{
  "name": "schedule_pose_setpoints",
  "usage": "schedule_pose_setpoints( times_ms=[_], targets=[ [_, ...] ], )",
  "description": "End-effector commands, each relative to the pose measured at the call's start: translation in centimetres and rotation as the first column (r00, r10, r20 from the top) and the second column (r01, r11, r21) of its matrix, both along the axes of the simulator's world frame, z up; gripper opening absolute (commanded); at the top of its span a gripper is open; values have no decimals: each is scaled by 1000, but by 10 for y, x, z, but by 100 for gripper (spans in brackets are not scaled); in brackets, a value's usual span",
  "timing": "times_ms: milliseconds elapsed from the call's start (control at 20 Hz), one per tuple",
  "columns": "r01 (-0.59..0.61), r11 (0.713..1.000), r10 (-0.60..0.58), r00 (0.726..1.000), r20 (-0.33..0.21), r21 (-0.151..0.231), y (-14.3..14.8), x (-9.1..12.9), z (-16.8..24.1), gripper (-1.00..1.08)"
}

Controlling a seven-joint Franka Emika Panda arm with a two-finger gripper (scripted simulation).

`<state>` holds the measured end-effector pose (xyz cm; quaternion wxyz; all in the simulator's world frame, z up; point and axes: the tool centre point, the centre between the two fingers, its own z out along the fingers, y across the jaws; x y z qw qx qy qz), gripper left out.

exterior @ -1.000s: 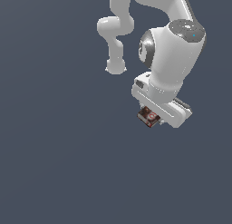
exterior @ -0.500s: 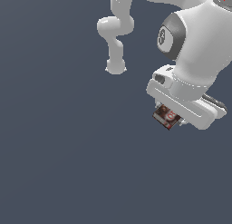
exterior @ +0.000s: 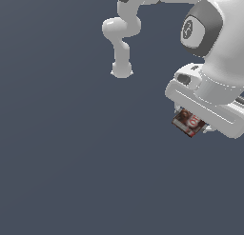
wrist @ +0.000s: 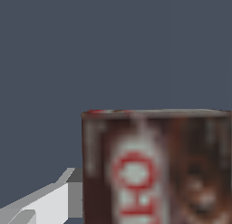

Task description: Pick up the object and move it to a goal position.

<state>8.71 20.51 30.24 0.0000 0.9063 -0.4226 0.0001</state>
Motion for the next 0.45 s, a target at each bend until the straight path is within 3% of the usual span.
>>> schedule_pose_setpoints(
  times_ms=[0,400],
  targets=[
    [0,1000,0,1000,0,0,3,3,3,-100],
    [0,1000,0,1000,0,0,7,6,7,-100]
  ],
)
